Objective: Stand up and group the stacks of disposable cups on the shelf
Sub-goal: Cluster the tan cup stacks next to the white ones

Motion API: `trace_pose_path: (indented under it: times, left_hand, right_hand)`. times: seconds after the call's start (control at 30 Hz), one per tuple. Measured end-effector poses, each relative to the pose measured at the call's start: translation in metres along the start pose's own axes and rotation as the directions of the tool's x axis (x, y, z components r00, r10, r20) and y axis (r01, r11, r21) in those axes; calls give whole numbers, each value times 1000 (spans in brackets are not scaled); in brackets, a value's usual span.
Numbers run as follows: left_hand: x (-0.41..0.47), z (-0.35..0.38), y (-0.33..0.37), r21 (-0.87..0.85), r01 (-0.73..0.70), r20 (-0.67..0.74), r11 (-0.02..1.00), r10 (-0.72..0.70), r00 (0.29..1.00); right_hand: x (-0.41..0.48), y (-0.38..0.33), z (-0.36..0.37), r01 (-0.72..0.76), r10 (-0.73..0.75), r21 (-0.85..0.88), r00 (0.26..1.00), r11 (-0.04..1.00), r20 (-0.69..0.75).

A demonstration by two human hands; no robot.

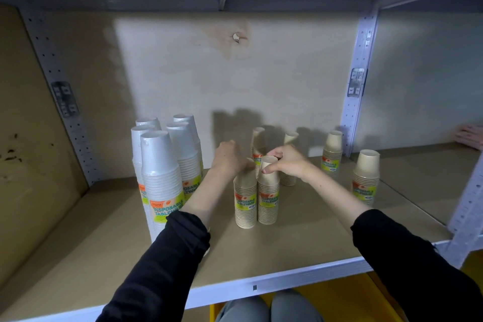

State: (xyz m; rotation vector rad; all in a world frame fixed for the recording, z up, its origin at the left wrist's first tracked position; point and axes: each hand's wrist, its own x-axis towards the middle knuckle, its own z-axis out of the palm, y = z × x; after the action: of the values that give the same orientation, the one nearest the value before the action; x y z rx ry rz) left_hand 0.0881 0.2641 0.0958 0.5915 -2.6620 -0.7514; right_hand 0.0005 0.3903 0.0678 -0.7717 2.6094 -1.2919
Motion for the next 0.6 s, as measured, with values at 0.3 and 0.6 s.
trace_pose_path:
  times: [0.3,0.6]
  left_hand:
    - [1,-1,2,19,29,53,999,-30,998]
    - [2,-2,4,75,32,56,997,-36,998]
  right_hand:
    - [2,2,1,21,-19,-69,999,997,29]
    - [5,-3,-8,65,-49,-161,994,985,102]
